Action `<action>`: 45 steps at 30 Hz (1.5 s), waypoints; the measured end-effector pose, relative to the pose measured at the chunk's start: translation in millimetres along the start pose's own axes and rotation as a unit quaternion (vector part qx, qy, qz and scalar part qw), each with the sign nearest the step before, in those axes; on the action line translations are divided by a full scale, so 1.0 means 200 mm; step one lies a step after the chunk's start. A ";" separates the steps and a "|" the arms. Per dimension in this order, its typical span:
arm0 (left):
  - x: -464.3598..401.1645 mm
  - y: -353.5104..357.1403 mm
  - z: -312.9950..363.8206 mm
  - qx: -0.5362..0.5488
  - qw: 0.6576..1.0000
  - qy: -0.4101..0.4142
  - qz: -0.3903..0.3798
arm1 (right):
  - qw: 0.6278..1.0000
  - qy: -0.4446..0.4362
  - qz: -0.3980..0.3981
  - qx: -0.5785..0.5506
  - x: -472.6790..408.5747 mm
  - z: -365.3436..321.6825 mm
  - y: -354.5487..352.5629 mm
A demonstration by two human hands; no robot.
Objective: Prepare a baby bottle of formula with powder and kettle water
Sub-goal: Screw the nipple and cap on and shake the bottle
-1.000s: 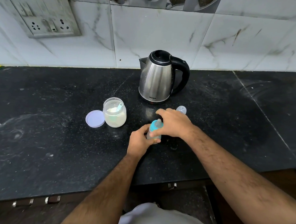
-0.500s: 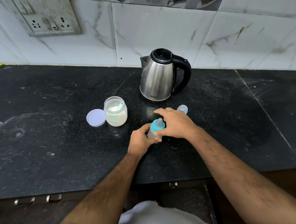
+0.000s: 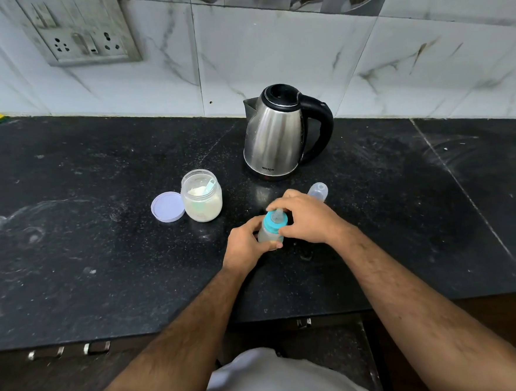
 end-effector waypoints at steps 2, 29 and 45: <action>0.00 0.00 0.01 0.001 1.000 -0.002 -0.001 | 0.997 0.030 0.060 0.023 -0.01 0.00 0.01; 0.02 -0.02 0.04 -0.010 1.000 -0.001 -0.002 | 0.998 -0.047 -0.024 -0.029 -0.03 0.07 0.04; 0.02 -0.03 0.06 -0.028 0.999 0.003 -0.023 | 0.996 -0.057 -0.062 0.001 -0.03 0.05 0.03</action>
Point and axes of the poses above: each hand's wrist, its own x-axis away from the middle knuckle, its own y-axis out of the palm, z = x × y, the point moved 3 cm from there along -x, towards the middle knuckle, and after that the axes turned 10 degrees about -x, right-handed, at the moved point
